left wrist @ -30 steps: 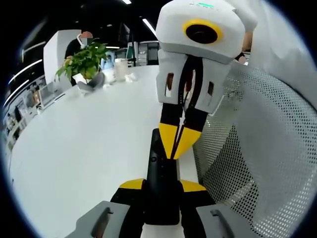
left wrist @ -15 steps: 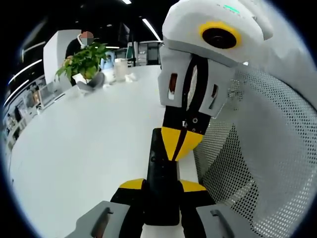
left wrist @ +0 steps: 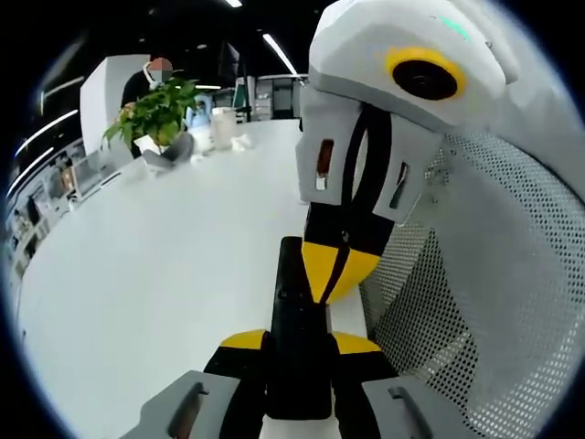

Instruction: Press the specified remote control buttons in sequence, fully releasing each button before pressing the next.

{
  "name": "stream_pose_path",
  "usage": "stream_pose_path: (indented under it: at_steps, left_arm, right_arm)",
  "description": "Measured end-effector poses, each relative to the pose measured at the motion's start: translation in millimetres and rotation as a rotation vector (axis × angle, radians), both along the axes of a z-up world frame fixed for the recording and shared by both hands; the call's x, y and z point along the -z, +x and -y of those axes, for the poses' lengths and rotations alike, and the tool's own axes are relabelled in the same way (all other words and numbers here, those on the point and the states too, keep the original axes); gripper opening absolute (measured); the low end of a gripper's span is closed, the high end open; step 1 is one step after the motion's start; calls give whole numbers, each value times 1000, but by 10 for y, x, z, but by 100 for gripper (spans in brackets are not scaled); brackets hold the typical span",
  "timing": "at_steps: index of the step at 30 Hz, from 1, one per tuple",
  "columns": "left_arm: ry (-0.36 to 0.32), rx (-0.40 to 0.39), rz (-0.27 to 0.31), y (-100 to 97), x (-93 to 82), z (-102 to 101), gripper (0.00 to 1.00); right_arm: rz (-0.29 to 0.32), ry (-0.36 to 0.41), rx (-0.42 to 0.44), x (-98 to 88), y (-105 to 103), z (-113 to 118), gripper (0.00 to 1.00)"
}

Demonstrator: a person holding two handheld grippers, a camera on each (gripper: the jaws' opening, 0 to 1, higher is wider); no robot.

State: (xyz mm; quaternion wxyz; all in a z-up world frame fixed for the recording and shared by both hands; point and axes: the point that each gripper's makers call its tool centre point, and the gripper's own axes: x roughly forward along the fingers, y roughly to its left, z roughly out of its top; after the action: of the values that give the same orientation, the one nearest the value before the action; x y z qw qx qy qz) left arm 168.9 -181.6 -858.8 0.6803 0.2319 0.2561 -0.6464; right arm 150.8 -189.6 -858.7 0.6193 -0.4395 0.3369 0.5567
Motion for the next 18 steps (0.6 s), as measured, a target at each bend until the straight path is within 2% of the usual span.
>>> stream_pose_path:
  at_steps: [4, 9, 13, 18]
  left_arm:
    - [1, 0, 1, -2, 0, 1, 26]
    - [-2, -2, 0, -3, -1, 0, 26]
    - [-2, -3, -1, -3, -1, -1, 26]
    - [-1, -1, 0, -5, -2, -1, 26]
  right_arm:
    - [-37, 26, 57, -7, 20, -2, 0]
    - [-139, 92, 152, -44, 28, -5, 0]
    - [-89, 118, 184, -158, 141, 19, 0]
    - [-100, 124, 202, -149, 156, 15, 0]
